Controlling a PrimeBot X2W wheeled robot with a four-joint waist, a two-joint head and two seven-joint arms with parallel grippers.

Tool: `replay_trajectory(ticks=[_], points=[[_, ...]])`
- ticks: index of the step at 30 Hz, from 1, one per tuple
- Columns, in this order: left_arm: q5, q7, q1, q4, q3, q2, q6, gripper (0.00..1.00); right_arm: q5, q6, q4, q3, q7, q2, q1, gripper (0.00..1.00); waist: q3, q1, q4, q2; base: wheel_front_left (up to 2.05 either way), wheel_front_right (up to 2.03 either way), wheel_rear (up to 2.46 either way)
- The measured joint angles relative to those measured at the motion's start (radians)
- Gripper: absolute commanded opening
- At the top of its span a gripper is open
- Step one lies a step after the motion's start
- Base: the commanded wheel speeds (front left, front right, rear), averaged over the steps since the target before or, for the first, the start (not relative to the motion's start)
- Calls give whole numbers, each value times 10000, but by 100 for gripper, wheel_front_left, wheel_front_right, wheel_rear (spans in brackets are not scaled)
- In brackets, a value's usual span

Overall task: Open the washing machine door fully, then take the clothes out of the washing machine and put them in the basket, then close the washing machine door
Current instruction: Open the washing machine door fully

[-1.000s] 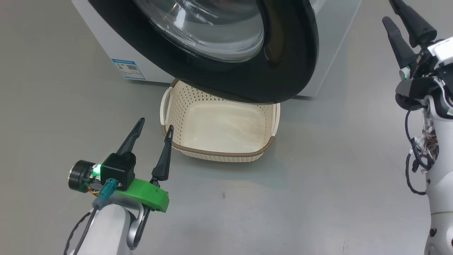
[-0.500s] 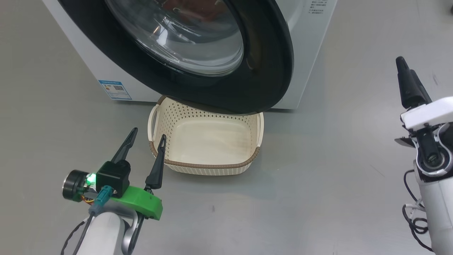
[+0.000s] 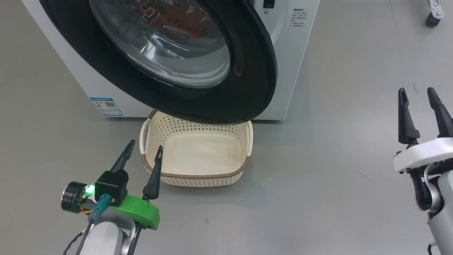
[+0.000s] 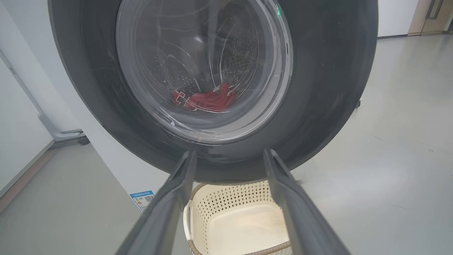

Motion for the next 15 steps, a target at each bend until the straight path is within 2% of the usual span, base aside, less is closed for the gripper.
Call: replay_trajectory(ticks=[8, 12, 15], points=[[2, 0, 145, 65, 48, 0, 23, 100, -1336, -1114, 65, 548, -148, 33, 839, 100, -242, 0, -136, 0, 0, 0, 0], [2, 0, 198, 102, 50, 0, 25, 100, -1509, -1421, 100, 748, -148, 437, 1256, 100, -272, 0, -158, 0, 0, 0, 0], [6, 0, 257, 113, 54, 0, 29, 100, -1601, -1455, 104, 832, -148, 686, 1478, 100, -295, 0, -175, 0, 0, 0, 0]])
